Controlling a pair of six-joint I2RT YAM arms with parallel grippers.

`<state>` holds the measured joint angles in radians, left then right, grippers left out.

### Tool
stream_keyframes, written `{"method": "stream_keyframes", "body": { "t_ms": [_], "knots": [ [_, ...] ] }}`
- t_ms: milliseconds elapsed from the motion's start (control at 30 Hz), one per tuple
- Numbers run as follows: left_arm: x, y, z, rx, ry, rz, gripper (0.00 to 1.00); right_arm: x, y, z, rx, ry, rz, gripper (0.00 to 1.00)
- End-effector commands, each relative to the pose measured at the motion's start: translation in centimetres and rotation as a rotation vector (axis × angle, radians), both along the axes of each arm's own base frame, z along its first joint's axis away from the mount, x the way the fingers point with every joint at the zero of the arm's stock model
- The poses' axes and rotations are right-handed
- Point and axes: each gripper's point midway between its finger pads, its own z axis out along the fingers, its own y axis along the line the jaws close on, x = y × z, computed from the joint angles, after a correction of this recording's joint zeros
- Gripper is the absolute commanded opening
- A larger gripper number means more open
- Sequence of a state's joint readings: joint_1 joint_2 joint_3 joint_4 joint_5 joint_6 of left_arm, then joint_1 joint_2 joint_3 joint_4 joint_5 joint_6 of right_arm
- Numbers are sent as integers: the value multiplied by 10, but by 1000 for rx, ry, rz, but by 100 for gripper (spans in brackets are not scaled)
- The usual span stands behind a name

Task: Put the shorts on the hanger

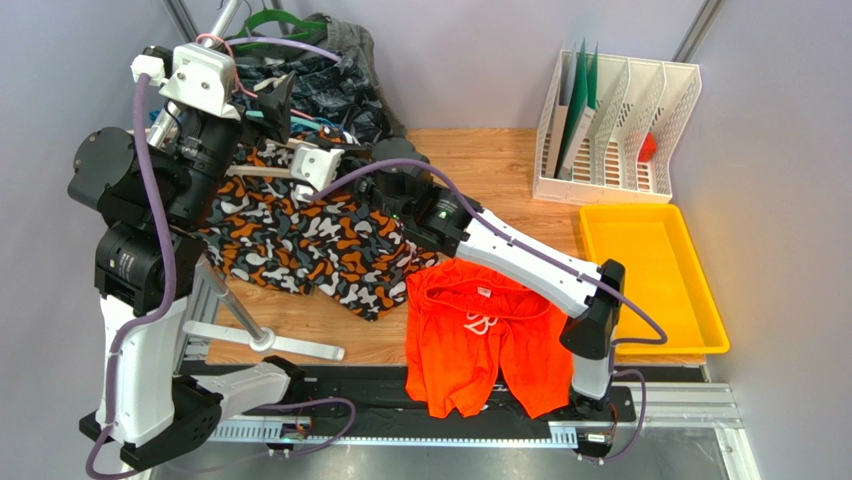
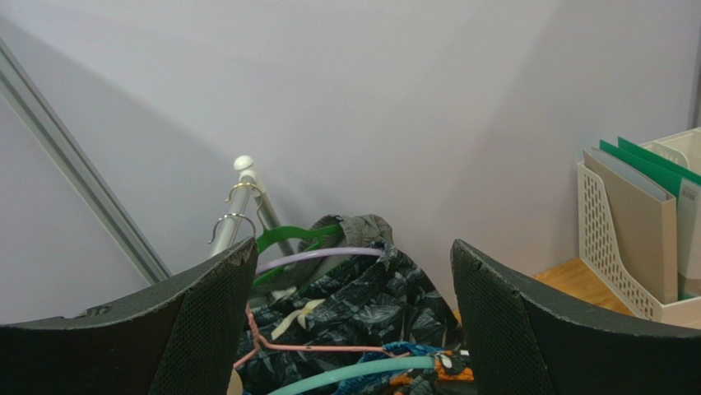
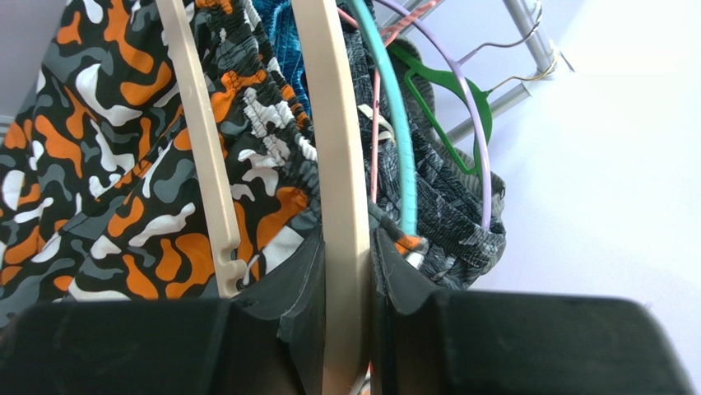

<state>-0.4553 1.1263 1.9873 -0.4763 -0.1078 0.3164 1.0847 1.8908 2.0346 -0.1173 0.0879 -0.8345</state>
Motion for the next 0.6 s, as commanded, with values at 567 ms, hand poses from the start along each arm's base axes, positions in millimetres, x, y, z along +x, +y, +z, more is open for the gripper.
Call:
{"method": "stream_keyframes", "body": {
  "t_ms": [567],
  "knots": [
    [1, -39, 7, -66, 20, -211, 94, -35, -143, 36, 88, 77, 31, 0]
  ]
}}
